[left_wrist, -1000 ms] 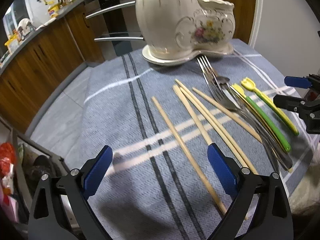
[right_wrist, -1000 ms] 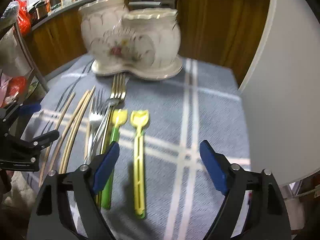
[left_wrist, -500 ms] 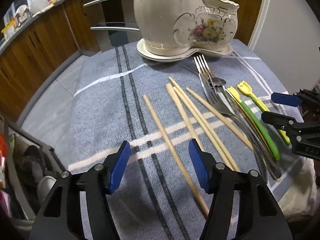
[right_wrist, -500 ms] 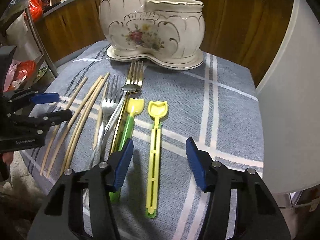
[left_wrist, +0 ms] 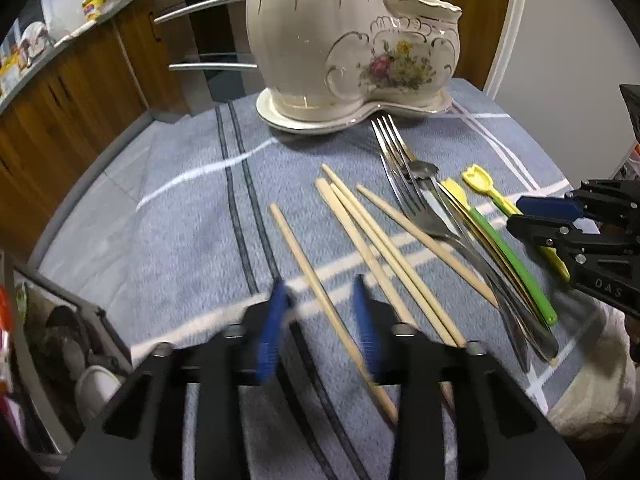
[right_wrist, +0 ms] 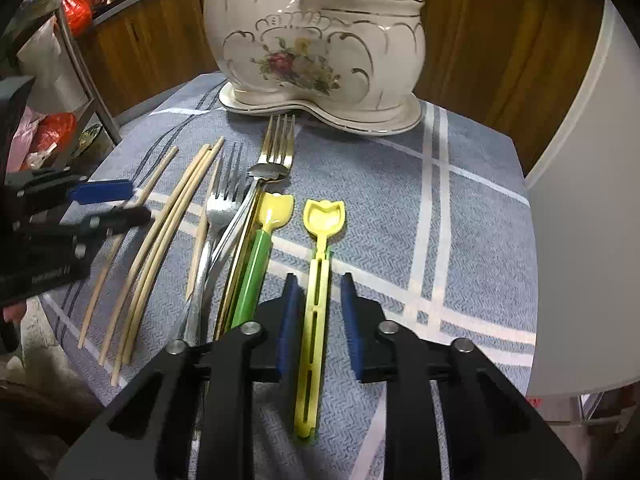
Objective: Organize utensils
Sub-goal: 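Grasp a wooden chopstick with the left tool while the right tool grasps the yellow spoon, then lower the chopstick into the tall cup while the right tool lowers the spoon into the short cup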
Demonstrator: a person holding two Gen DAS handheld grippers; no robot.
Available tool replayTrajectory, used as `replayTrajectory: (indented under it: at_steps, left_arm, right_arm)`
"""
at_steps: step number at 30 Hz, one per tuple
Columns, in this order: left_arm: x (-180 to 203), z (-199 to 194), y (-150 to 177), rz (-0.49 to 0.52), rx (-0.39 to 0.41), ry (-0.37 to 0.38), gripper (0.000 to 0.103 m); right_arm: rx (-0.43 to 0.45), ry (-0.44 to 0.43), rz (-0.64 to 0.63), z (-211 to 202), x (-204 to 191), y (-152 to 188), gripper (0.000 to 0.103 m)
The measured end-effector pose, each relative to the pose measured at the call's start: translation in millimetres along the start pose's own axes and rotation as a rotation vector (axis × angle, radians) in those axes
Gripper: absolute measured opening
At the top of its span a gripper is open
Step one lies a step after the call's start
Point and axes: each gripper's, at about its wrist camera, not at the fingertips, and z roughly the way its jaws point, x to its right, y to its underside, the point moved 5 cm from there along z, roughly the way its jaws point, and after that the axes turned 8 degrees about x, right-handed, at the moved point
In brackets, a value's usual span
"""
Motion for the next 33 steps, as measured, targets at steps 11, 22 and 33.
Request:
replayTrajectory:
  at_steps: [11, 22, 33]
  left_arm:
    - [-2, -4, 2, 0.03, 0.06, 0.038, 0.005]
    - [-6, -42, -14, 0.019, 0.199, 0.125, 0.005]
    - [-14, -106, -104, -0.053, 0.481, 0.259, 0.005]
  right_arm:
    - [0.079, -0.036, 0.076, -12, 8, -2, 0.01]
    - [0.297, -0.046, 0.102, -48, 13, -33, 0.01]
    - [0.59, -0.05, 0.156, -84, 34, -122, 0.01]
